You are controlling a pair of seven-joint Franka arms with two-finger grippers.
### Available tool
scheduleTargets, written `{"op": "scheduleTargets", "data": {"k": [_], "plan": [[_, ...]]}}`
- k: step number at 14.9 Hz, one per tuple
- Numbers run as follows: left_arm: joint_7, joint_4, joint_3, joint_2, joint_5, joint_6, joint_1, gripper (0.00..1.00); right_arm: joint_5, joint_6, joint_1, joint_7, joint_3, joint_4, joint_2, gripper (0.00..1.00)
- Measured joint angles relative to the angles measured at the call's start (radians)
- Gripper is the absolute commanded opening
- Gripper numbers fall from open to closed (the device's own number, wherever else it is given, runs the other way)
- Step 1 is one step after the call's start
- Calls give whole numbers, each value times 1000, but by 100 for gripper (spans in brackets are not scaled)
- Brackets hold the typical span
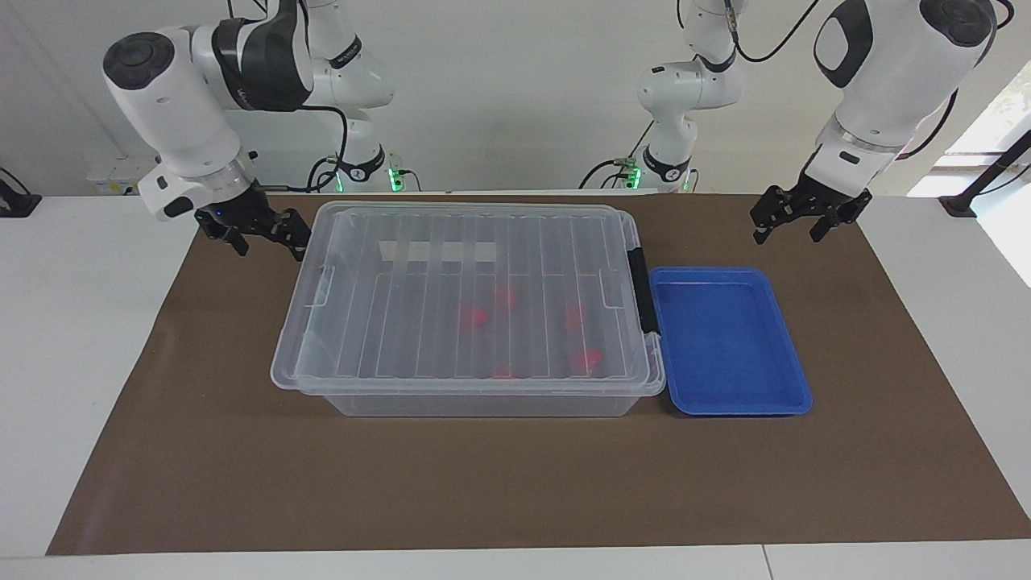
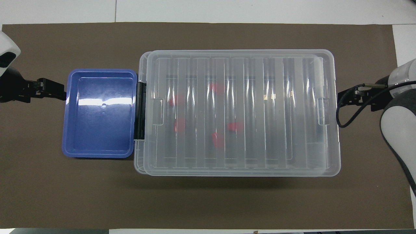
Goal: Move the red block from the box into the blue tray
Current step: 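Push the clear lid away from the blue tray with the right gripper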
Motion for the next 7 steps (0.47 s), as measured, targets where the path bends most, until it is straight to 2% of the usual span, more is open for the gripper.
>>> {"op": "scheduleTargets", "data": {"k": [7], "plan": [[0, 0, 0, 0, 0, 0, 0, 100, 0, 109, -3, 17, 12, -93, 25, 100]]}}
